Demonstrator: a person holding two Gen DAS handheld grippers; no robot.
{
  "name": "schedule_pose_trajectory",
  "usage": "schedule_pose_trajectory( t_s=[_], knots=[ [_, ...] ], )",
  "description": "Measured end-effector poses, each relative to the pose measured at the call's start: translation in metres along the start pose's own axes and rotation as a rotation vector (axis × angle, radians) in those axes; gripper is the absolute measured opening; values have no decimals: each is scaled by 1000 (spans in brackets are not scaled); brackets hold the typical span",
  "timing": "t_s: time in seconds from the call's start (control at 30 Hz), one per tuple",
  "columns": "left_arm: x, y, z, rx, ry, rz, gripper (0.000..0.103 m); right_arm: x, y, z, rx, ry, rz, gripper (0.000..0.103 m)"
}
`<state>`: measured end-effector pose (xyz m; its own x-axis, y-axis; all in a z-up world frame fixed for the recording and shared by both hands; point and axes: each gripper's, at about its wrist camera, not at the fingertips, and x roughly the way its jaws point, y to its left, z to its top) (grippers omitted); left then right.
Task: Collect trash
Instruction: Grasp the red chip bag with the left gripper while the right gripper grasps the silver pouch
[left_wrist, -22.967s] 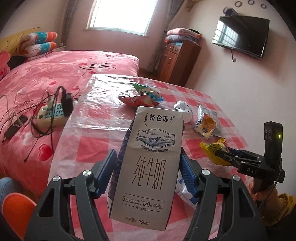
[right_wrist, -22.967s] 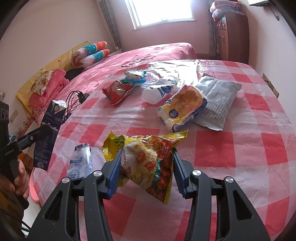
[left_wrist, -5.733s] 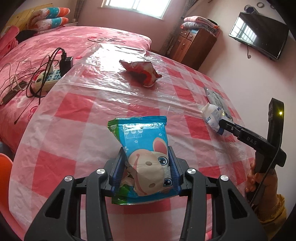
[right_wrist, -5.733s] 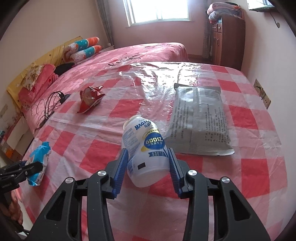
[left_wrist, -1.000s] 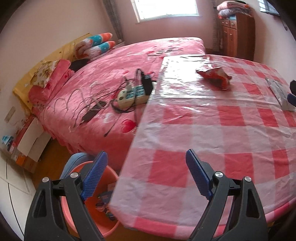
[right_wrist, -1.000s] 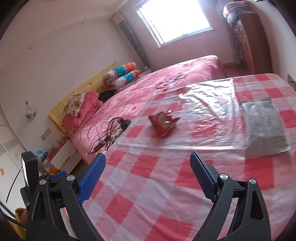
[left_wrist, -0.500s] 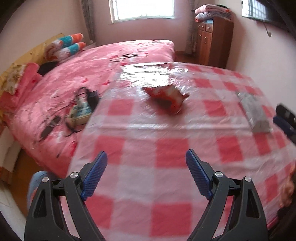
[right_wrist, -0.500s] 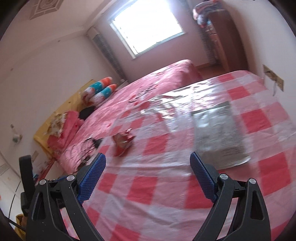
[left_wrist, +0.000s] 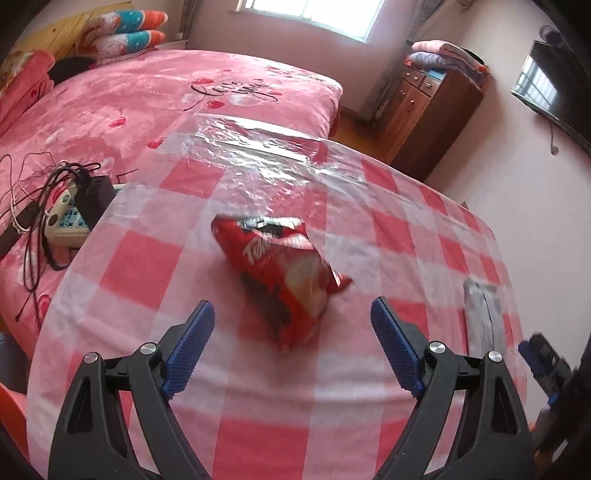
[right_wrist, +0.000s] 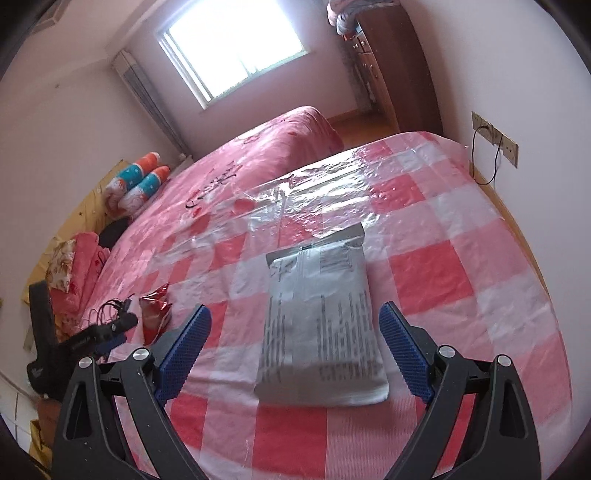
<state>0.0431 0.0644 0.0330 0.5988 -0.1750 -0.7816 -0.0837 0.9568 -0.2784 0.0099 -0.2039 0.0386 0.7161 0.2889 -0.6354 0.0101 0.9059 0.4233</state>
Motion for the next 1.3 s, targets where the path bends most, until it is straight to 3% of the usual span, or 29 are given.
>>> schedule_pose_trajectory(
  t_s=[0.27, 0.67, 0.9, 0.97, 1.3],
  knots=[
    [35, 5, 19, -45, 37, 2, 87, 30, 15, -2, -79, 53, -105, 91],
    [43, -8, 21, 37, -2, 86, 86, 51, 21, -11, -155, 114, -190, 93],
    [41, -10, 17, 46, -40, 147, 69, 53, 23, -14, -182, 119, -207, 94],
    [40, -9, 16, 40, -43, 147, 65, 51, 23, -14, -189, 111, -214, 83],
    [33, -12, 8, 38, -38, 133, 55, 48, 23, -14, -192, 108, -155, 75]
  ],
)
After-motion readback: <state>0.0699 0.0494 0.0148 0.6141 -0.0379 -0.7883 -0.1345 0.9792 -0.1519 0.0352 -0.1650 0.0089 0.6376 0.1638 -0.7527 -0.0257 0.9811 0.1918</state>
